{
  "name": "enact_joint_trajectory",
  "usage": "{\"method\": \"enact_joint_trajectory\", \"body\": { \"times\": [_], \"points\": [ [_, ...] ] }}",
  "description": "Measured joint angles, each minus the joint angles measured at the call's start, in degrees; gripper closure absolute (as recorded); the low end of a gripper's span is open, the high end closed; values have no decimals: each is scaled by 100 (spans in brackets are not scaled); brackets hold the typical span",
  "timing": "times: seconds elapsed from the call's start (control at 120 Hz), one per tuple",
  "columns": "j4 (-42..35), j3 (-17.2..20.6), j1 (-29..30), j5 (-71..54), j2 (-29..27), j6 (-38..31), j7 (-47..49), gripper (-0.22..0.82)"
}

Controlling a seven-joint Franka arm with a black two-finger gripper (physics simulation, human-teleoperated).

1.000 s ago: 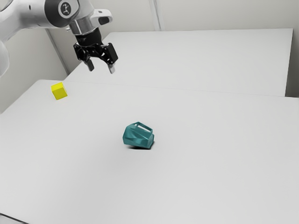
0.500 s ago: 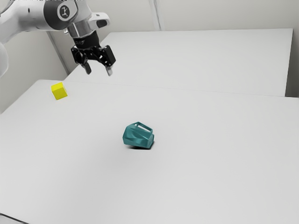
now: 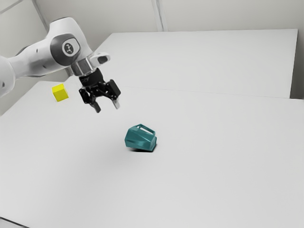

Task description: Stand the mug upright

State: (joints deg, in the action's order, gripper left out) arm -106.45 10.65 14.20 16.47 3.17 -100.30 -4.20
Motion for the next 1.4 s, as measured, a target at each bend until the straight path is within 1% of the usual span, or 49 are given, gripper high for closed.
{"method": "enact_joint_trajectory", "body": {
  "times": [0.108,0.3,0.442,0.517,0.775,0.908,1.042,1.133,1.175,1.4],
  "points": [
    [-217,-4,365,704,188,-218,-493,0],
    [-277,-8,792,1761,799,-426,-1485,0],
    [-287,-10,822,2361,1033,-542,-2244,0],
    [-286,-10,859,2598,1258,-589,-2608,0],
    [-294,6,864,3065,1717,-642,-3669,0],
    [-291,13,827,3313,1875,-539,-4090,0],
    [-289,16,822,3486,1962,-276,-4423,1],
    [-290,16,844,3562,2033,-97,-4611,4],
    [-291,16,846,3586,2049,-27,-4687,8],
    [-283,22,877,3687,2090,202,-5021,34]
  ]
}}
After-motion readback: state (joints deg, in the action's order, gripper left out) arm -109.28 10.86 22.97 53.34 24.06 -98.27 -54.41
